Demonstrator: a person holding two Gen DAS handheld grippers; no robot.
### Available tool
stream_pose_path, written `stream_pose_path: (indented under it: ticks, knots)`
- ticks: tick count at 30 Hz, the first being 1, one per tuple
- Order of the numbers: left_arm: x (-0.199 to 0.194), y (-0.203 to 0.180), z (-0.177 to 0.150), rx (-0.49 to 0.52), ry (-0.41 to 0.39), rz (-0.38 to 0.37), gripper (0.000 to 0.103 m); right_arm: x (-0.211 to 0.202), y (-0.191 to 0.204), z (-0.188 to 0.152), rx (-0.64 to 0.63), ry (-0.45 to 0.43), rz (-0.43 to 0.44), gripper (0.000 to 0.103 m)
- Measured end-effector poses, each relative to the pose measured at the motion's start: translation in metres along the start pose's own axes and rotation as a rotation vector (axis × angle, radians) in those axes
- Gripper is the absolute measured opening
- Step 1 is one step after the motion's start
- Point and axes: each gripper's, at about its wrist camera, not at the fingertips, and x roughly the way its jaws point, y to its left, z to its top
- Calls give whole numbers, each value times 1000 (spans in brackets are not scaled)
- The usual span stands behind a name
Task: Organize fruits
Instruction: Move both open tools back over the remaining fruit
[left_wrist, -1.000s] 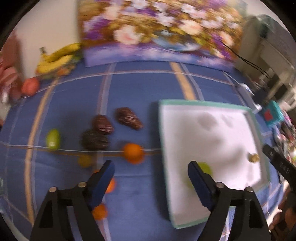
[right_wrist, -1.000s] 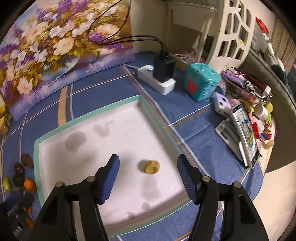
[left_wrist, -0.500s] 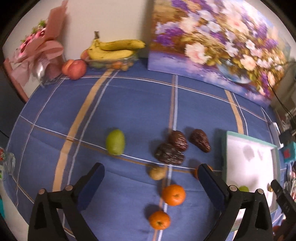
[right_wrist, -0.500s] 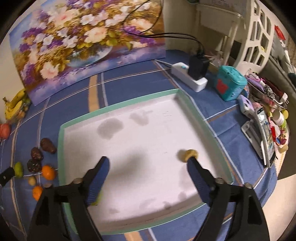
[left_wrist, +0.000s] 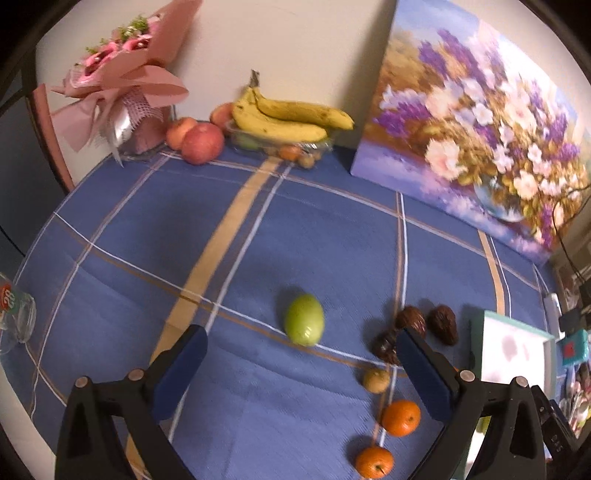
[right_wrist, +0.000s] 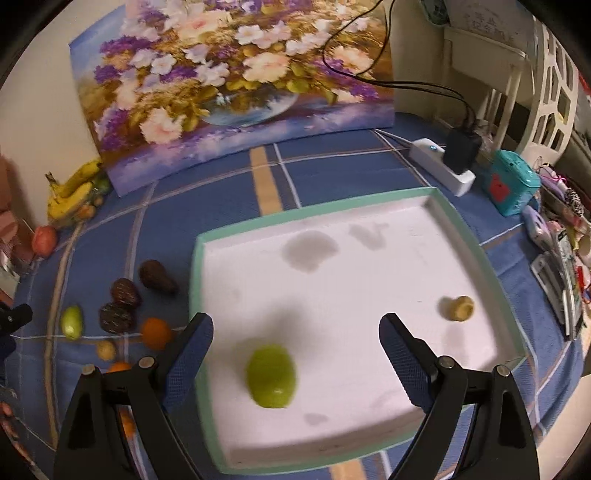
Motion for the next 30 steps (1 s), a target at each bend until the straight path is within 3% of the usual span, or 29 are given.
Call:
stream_pose_path:
  ticks: [8,14,24,30]
  knots:
    - [-5,31,12,-84,-77,-36,103,3,32,0,-44,0,89,92]
    - [-1,44,16,-117,-79,-40,103,3,58,-1,-112,9,178,92]
    - [-1,36,29,-120,-100,-187,103,0,96,9,-187,-13,220,92]
    - [10,26,33,-89,-67,-177,103,3,111,22,-162,-17,243,92]
